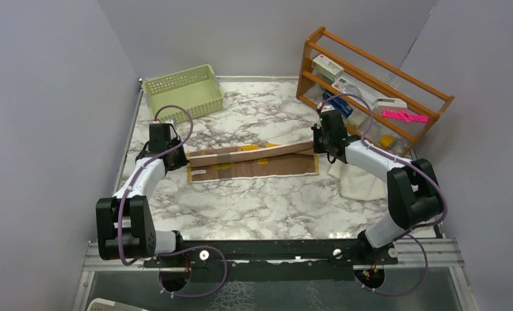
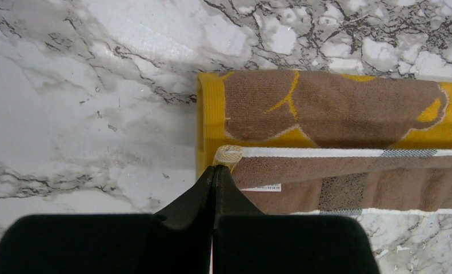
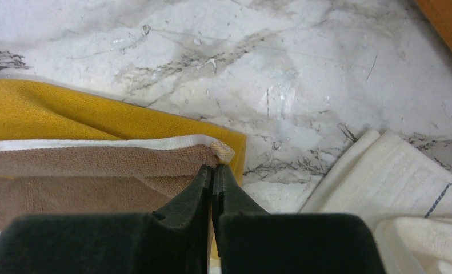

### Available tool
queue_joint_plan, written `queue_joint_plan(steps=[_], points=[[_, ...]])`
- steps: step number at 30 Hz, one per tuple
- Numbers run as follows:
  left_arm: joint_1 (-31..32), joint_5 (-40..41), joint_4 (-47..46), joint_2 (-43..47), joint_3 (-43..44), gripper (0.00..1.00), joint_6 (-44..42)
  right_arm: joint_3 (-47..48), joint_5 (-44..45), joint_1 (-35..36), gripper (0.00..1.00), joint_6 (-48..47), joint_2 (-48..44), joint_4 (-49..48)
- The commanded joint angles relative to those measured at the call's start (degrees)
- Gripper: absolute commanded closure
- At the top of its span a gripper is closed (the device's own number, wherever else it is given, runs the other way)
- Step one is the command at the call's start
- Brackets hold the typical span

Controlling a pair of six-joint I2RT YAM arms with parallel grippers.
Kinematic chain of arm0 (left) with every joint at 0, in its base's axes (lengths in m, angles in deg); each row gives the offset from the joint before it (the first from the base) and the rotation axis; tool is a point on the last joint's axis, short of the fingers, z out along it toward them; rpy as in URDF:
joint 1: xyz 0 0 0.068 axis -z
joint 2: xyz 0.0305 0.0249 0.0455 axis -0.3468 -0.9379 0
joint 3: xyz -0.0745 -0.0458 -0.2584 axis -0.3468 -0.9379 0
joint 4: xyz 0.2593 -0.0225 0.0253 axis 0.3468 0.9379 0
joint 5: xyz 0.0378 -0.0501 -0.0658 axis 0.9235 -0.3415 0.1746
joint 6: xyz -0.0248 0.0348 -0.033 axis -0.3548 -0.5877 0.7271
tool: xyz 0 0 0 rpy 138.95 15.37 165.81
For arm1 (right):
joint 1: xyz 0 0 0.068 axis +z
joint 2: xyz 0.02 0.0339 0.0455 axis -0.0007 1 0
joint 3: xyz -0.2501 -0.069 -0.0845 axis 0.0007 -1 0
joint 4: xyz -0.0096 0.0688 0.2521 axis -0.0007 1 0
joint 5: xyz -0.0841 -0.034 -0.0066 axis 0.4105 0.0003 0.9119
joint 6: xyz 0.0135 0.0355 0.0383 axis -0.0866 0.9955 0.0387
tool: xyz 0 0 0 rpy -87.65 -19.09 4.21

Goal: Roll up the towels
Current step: Fold the towel at the center of the board.

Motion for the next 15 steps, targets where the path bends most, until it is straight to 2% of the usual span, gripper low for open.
queue_joint_plan(steps=[1,15], points=[[0.1,0.0,1.9,3.3,-0.8,1.00,0.1,-1.3,-0.8,-0.4,0.99,1.3,-3.8,1.7],[0.2,-1.7,5.4,3.4,-1.6,1.00,0.5,-5.7,-0.1,-0.4,0.99,4.8,-7.4,4.1]])
